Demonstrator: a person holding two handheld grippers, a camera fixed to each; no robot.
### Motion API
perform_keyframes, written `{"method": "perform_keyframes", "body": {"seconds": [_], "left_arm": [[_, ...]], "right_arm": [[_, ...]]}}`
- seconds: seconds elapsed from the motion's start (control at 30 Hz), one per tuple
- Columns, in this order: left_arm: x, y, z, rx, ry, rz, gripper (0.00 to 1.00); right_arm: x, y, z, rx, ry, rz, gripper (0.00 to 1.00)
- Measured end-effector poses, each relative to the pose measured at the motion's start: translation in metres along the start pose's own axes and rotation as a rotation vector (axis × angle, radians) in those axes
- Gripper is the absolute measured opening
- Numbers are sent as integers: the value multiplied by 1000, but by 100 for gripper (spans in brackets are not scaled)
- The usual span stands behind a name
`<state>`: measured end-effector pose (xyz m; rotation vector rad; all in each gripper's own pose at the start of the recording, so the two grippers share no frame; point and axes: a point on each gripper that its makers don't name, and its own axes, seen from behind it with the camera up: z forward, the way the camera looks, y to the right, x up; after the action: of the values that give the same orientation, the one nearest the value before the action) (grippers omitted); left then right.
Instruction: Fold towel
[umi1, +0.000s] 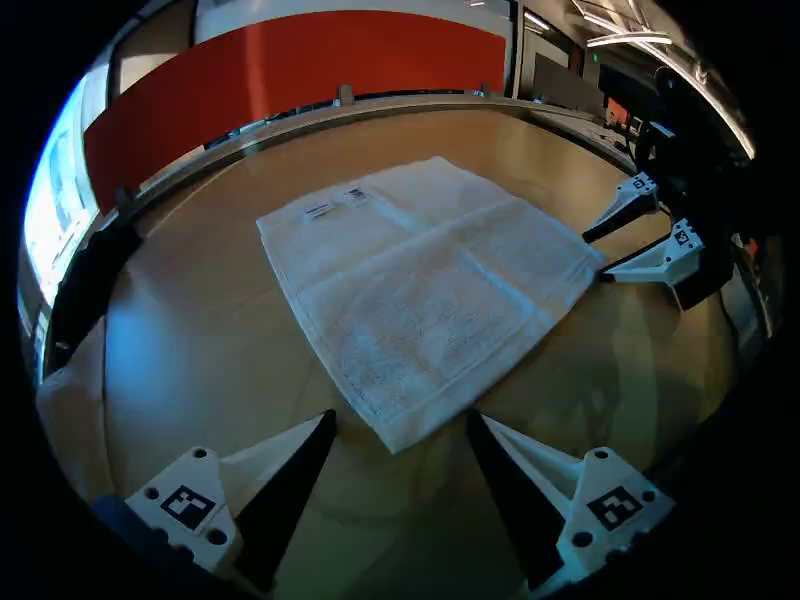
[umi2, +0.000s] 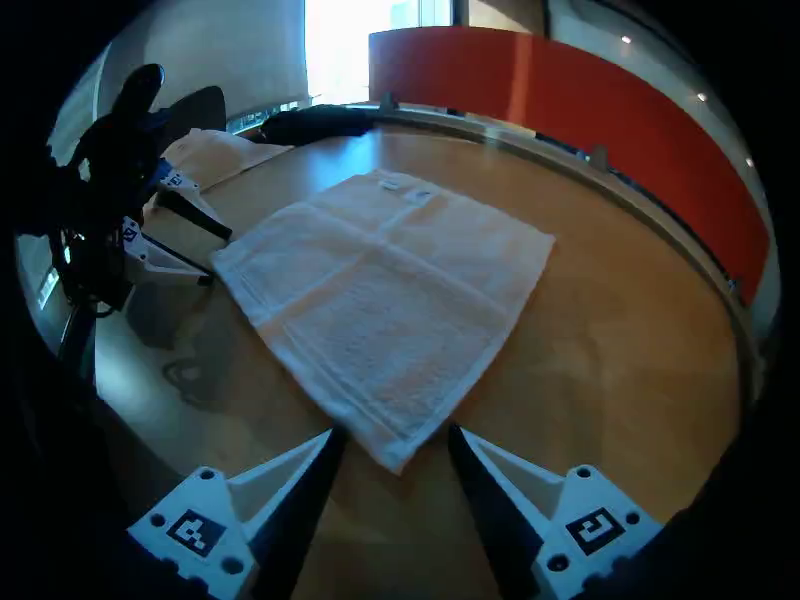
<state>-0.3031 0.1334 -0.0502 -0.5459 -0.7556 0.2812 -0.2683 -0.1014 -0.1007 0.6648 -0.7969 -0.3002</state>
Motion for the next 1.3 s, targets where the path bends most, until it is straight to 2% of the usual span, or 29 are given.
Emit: {"method": "perform_keyframes", "body": {"seconds": [0.17, 0.43, 0.6, 0.93, 1.0, 1.07, 1.17, 1.3], "left_arm": [[1, 3, 0, 3, -8, -2, 89], [2, 6, 0, 14, -10, -16, 75], [1, 7, -1, 20, -11, -24, 70], [1, 8, -2, 26, -26, -31, 58], [2, 7, -2, 33, -28, -36, 51], [2, 5, -1, 46, -28, -44, 25], [2, 4, 0, 65, -28, -56, 19], [4, 6, 1, 72, -26, -63, 16]], "right_arm": [[0, -3, 0, 8, 3, -6, 60], [0, -2, 0, 6, 0, 1, 47], [0, 1, -1, -2, -6, 12, 34], [0, 1, -1, -9, -11, 20, 33], [0, 1, -1, -9, -12, 22, 32], [1, 0, 0, -7, -13, 25, 29], [2, -2, 0, 5, -14, 30, 22], [3, -4, -1, 8, -12, 45, 19]]}}
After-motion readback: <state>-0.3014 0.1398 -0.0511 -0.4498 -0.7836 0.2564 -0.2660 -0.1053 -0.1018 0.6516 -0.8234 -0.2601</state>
